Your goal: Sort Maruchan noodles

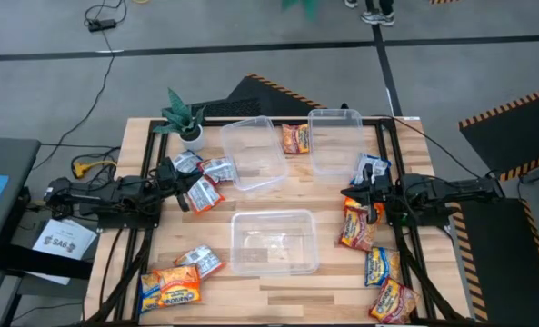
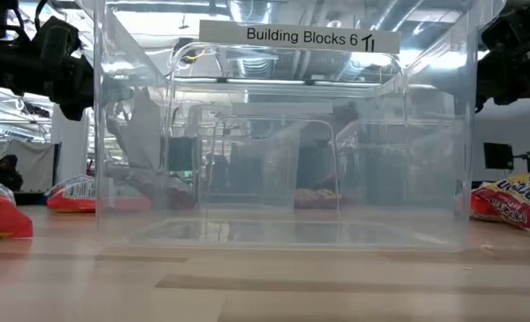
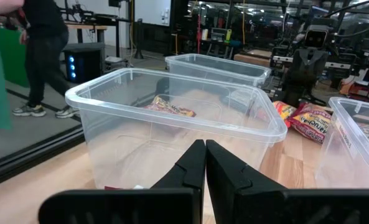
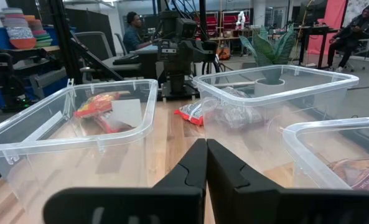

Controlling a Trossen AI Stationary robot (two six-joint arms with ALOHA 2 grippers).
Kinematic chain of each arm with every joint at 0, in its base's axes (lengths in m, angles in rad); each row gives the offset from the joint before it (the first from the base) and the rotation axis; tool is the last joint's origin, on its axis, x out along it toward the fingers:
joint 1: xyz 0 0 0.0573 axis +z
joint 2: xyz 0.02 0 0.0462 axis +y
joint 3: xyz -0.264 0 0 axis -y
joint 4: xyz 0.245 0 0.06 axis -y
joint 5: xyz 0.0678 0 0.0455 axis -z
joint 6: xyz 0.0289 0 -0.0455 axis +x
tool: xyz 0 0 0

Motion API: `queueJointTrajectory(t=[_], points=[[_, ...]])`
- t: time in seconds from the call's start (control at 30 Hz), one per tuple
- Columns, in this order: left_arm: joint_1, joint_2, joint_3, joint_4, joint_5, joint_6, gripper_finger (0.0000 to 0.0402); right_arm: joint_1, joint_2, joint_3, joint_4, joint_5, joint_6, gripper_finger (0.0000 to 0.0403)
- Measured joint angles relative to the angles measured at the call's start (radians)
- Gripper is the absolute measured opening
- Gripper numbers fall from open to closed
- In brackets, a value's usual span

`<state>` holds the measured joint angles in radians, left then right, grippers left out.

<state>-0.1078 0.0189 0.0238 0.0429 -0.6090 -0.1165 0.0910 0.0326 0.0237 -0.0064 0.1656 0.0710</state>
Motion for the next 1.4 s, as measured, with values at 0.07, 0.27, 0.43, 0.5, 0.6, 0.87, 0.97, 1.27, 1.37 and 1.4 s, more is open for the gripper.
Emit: queueJointTrajectory(t=[0.07,0.27,0.43,0.5,0.6,0.87,0.97,1.27,1.37,1.4], points=[[0.000,0.000,0.000,0.000,0.000,0.000,0.0000,0.000,0.000,0.000,0.000,0.000,0.000,0.0028],[0.000,0.000,0.000,0.000,0.000,0.000,0.0000,0.000,0.000,0.000,0.000,0.000,0.000,0.0028],[0.000,0.000,0.000,0.000,0.000,0.000,0.0000,0.000,0.000,-0.001,0.010,0.000,0.002,0.0028],[0.000,0.000,0.000,0.000,0.000,0.000,0.0000,0.000,0.000,-0.007,0.066,0.000,0.053,0.0028],[0.000,0.000,0.000,0.000,0.000,0.000,0.0000,0.000,0.002,-0.008,0.351,0.023,0.292,0.0028],[0.000,0.000,0.000,0.000,0.000,0.000,0.0000,-0.005,0.051,0.083,0.768,0.179,0.669,0.0030],[0.000,0.000,0.000,0.000,0.000,0.000,0.0000,0.022,0.156,0.236,0.542,0.089,0.700,0.0042],[0.000,0.000,0.000,0.000,0.000,0.000,0.0000,0.183,0.549,0.837,-0.784,-0.201,0.814,0.0178],[0.000,0.000,0.000,0.000,0.000,0.000,0.0000,0.267,0.666,0.902,-1.066,-0.229,0.996,0.0224],[0.000,0.000,0.000,0.000,0.000,0.000,0.0000,0.292,0.696,0.904,-1.131,-0.228,1.076,0.0235]])
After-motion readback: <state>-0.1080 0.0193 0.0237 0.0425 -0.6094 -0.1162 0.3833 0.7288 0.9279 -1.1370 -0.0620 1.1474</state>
